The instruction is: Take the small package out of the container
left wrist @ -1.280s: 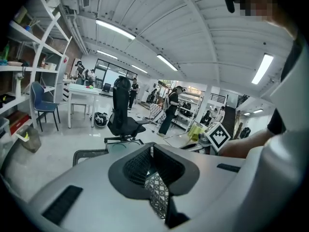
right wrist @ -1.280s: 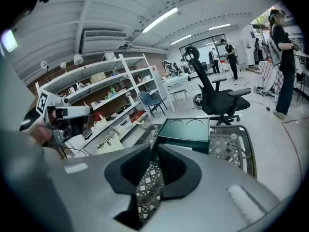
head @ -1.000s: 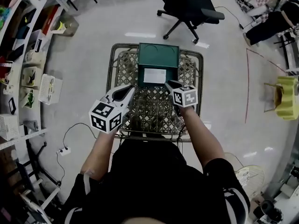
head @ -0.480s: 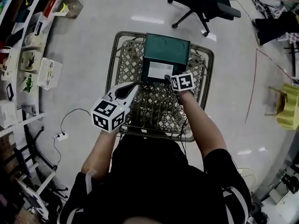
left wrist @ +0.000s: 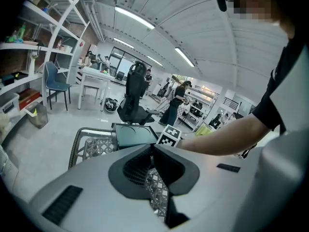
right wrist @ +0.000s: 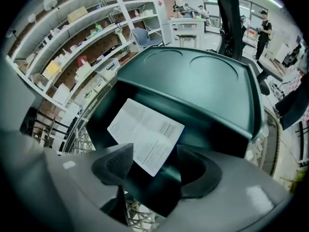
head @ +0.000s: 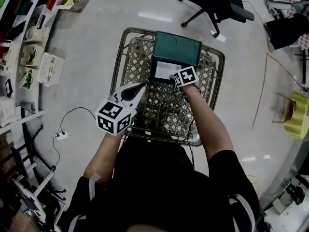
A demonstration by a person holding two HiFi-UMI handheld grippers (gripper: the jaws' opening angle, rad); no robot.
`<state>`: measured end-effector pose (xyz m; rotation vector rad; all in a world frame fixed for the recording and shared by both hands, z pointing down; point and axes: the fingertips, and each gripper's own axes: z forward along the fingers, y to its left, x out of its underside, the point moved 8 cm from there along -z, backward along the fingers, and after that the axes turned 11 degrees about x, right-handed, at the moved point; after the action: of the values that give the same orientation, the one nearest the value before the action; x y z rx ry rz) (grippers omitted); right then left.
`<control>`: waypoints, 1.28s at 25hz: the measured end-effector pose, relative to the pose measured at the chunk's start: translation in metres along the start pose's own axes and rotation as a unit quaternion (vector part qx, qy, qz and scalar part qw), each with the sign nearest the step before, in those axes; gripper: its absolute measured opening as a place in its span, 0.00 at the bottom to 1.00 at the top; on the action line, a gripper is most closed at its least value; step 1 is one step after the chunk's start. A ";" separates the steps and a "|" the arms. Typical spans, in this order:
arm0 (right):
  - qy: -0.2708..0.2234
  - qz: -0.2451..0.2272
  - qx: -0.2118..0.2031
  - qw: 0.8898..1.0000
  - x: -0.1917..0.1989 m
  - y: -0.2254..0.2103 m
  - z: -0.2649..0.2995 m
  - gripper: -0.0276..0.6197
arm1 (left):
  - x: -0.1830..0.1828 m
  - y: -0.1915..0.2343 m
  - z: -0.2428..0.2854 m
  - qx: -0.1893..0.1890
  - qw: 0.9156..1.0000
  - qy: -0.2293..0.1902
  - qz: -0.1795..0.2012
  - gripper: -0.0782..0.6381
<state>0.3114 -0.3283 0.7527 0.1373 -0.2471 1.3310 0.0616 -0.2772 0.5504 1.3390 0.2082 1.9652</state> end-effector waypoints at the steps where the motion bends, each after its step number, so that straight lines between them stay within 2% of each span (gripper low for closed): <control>1: 0.003 0.000 -0.007 1.000 -0.001 0.004 0.003 0.49 | 0.002 0.001 -0.003 -0.001 1.000 0.000 -0.002 0.14; 3: 0.007 0.000 -0.019 1.000 -0.001 0.012 0.007 0.49 | 0.007 0.002 -0.009 -0.005 1.000 -0.001 -0.006 0.14; 10: -0.012 -0.002 -0.022 1.000 -0.002 0.019 0.005 0.47 | 0.017 0.005 -0.031 -0.016 1.000 -0.007 -0.015 0.14; 19: -0.076 0.071 -0.043 0.994 0.004 0.029 -0.021 0.41 | 0.020 0.001 -0.045 -0.010 1.000 -0.014 -0.005 0.14; 23: -0.101 0.079 -0.044 0.991 0.005 0.035 -0.035 0.40 | 0.016 -0.004 -0.049 -0.004 1.000 -0.019 0.004 0.14; 26: -0.129 0.092 -0.050 0.986 -0.001 0.038 -0.048 0.39 | 0.013 -0.009 -0.055 -0.002 1.000 -0.024 0.010 0.14; 32: -0.177 0.144 -0.083 0.970 -0.013 0.042 -0.066 0.36 | 0.019 -0.012 -0.065 -0.002 0.999 -0.032 0.007 0.14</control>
<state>0.2743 -0.3146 0.6836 0.2038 -0.7014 1.5636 0.0084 -0.2390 0.5296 1.4023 0.1637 1.9304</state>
